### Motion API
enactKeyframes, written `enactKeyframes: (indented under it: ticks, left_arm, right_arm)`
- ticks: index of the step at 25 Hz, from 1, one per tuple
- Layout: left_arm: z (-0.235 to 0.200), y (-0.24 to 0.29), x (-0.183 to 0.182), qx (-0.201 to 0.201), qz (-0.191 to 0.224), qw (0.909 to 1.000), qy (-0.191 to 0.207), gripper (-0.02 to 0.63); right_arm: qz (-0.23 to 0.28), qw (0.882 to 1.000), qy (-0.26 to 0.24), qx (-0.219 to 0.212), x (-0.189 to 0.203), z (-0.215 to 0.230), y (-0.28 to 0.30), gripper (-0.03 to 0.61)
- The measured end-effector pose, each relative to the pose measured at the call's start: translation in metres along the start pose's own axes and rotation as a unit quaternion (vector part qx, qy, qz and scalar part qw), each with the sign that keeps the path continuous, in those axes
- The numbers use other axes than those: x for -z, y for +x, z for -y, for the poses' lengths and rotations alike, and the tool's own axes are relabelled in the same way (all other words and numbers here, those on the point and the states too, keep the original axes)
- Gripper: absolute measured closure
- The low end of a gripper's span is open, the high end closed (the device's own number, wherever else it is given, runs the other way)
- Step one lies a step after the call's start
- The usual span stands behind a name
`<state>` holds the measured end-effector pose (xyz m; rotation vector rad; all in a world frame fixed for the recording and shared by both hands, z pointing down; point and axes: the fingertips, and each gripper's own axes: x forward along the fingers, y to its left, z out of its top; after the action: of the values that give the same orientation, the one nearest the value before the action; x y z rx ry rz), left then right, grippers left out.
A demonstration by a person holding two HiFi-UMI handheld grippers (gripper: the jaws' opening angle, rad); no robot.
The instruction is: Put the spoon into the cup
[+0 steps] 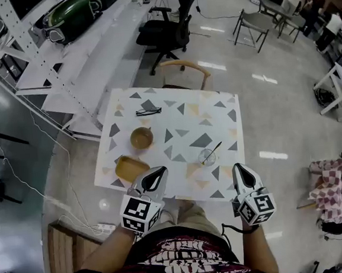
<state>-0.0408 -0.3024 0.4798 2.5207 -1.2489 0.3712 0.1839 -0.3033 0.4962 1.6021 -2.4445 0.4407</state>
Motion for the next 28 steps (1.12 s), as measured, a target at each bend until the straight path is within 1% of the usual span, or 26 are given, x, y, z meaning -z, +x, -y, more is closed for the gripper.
enactKeyframes:
  ticks: [5, 8, 11, 14, 18, 21, 25, 28]
  left_arm:
    - [0.008, -0.041, -0.033, -0.008, 0.054, 0.9984, 0.016, 0.614]
    - [0.019, -0.064, -0.046, -0.004, 0.078, 0.9966, 0.025, 0.614]
    - [0.032, -0.077, -0.05, 0.005, 0.089, 0.9956, 0.031, 0.614]
    - [0.043, -0.081, -0.045, 0.013, 0.087, 0.9957, 0.029, 0.614]
    - [0.06, -0.077, -0.047, 0.018, 0.088, 0.9955, 0.03, 0.614]
    - [0.07, -0.069, -0.053, 0.012, 0.092, 0.9952, 0.031, 0.614]
    - [0.089, -0.055, -0.061, 0.001, 0.089, 0.9956, 0.03, 0.614]
    - [0.109, -0.04, -0.07, 0.002, 0.097, 0.9949, 0.029, 0.614]
  right_arm:
    - [0.05, 0.998, -0.025, -0.018, -0.043, -0.032, -0.049, 0.551]
    - [0.069, 0.997, -0.039, -0.022, -0.059, -0.049, -0.076, 0.551]
    - [0.084, 0.995, -0.048, -0.017, -0.068, -0.058, -0.097, 0.551]
    - [0.085, 0.995, -0.051, -0.011, -0.067, -0.062, -0.11, 0.551]
    - [0.081, 0.995, -0.057, -0.006, -0.065, -0.054, -0.127, 0.551]
    - [0.08, 0.995, -0.053, -0.006, -0.063, -0.039, -0.134, 0.551]
    - [0.082, 0.995, -0.051, -0.019, -0.069, -0.019, -0.136, 0.551]
    - [0.084, 0.994, -0.063, -0.035, -0.078, -0.005, -0.136, 0.551]
